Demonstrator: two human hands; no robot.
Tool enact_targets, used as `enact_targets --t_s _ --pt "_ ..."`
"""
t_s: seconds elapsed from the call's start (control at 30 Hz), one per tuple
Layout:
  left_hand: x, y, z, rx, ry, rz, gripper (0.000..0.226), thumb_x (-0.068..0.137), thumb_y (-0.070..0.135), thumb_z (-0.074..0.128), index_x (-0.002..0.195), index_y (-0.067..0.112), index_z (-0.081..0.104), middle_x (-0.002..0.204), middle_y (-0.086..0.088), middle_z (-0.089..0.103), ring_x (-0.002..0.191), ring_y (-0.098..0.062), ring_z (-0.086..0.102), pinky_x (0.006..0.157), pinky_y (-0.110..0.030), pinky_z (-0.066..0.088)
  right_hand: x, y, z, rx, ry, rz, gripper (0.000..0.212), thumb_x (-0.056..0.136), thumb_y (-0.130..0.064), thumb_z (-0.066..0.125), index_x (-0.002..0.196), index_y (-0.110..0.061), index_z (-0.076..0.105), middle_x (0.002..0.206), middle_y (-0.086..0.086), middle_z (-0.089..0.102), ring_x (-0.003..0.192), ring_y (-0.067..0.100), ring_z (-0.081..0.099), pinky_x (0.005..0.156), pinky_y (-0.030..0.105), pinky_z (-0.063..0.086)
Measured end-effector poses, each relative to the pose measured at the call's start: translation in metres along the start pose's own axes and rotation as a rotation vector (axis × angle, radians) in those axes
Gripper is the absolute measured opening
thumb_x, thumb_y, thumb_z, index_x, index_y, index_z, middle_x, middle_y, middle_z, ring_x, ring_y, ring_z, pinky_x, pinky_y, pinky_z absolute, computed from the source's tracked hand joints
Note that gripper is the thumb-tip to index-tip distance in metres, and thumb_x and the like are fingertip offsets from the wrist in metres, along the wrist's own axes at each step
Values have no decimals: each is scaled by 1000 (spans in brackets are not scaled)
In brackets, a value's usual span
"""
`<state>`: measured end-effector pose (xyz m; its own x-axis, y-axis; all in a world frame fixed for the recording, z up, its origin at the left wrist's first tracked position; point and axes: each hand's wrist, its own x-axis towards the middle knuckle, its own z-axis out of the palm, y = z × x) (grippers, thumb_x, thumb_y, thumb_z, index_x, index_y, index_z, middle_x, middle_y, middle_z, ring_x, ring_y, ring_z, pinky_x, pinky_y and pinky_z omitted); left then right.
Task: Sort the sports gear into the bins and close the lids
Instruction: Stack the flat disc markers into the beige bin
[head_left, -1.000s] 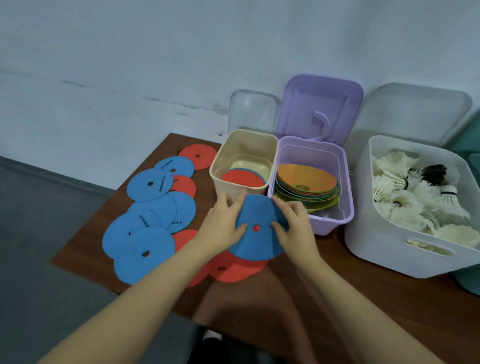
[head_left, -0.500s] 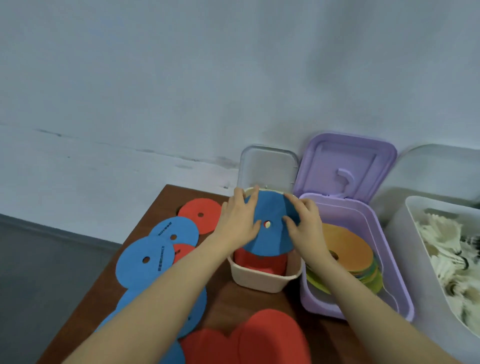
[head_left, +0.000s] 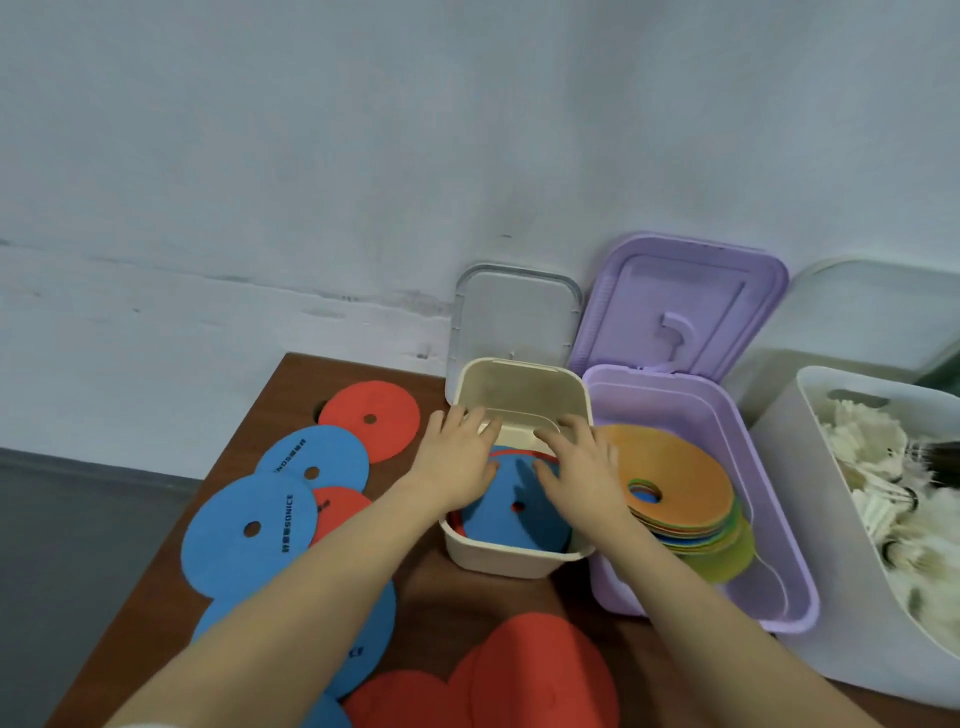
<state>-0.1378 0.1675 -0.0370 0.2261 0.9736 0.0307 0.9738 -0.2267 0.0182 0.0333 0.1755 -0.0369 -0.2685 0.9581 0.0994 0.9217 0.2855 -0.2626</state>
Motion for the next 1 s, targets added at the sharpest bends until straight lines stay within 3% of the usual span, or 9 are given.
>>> enact_targets --t_s 0.3,0.47,0.6,0.7,0.83,1.0 --pt "-75 31 -29 -94 76 -83 55 92 37 44 143 22 28 147 0 28 128 -24 30 100 -37 22 -62 9 -24 139 112 -110 36 81 -25 53 114 -15 63 110 8 56 97 33 50 80 37 34" --pt "-135 62 -28 -214 140 -170 51 88 34 49 137 19 43 137 -5 43 122 -28 38 96 -40 28 -121 8 -24 259 255 -234 31 80 -19 51 106 -12 66 96 7 60 83 29 54 73 38 42" --pt "-181 77 -11 -273 88 -271 49 89 37 44 134 19 45 133 -1 43 121 -24 37 95 -35 26 -169 15 -5 317 190 -273 28 84 -20 51 106 -12 67 94 3 60 84 26 53 72 37 46" --pt "-205 82 7 -274 -22 -342 50 93 37 45 139 21 37 138 2 38 127 -20 31 101 -34 23 -193 21 13 318 21 -165 28 87 -18 55 112 -13 64 101 4 58 93 26 53 81 37 45" --pt "-220 94 29 -269 -203 -349 55 93 40 44 143 22 30 143 1 34 131 -22 28 104 -37 21 -211 29 36 128 -245 57 48 91 -36 51 134 -14 45 132 9 44 114 32 43 96 37 35" --pt "-218 109 53 -302 -437 -363 76 89 47 50 149 23 10 156 -10 9 141 -31 11 111 -46 13 -227 40 57 90 -329 258 78 89 -51 49 146 -11 16 154 14 16 136 34 23 108 41 23"
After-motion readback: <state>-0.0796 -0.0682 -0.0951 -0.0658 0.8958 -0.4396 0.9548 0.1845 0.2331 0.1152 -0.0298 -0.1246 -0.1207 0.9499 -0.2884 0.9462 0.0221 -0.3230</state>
